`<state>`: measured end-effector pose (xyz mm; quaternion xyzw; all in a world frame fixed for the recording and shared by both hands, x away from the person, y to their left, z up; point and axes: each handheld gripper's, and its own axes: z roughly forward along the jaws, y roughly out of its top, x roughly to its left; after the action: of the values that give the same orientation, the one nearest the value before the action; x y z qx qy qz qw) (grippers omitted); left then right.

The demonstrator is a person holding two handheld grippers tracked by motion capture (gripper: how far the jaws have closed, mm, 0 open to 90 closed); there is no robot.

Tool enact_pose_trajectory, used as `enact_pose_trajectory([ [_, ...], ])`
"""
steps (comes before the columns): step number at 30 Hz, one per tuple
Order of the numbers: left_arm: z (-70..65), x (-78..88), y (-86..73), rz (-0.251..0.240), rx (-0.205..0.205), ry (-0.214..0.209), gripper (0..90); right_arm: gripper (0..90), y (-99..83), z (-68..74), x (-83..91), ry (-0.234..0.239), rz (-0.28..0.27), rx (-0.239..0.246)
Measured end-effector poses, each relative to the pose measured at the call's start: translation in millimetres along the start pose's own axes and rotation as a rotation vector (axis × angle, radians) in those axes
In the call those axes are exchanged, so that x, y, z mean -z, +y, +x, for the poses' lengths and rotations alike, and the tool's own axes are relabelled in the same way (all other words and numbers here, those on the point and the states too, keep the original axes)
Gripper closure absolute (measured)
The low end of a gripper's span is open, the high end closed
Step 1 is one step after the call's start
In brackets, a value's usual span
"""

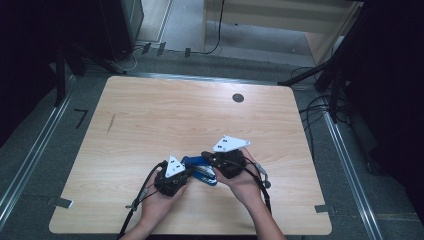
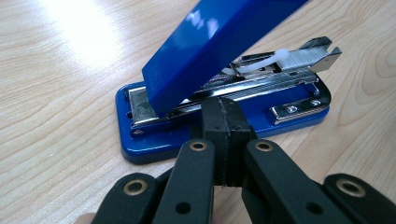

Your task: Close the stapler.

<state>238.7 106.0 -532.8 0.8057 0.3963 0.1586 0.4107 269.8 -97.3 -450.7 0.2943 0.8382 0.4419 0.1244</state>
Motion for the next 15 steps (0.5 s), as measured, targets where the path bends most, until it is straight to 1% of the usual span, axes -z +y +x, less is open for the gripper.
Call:
enact_pose_trajectory([
  [10,0.3,0.6,-0.4,0.003,-0.004,-0.007,90.0,90.0,-28.2,-6.1,4.0,-0.014,0.004,-0.046],
  [15,0.4,0.8,-0.5,0.005,-0.003,-0.012,90.0,90.0,-43.2,-8.0,3.6,-0.03,0.024,-0.06],
])
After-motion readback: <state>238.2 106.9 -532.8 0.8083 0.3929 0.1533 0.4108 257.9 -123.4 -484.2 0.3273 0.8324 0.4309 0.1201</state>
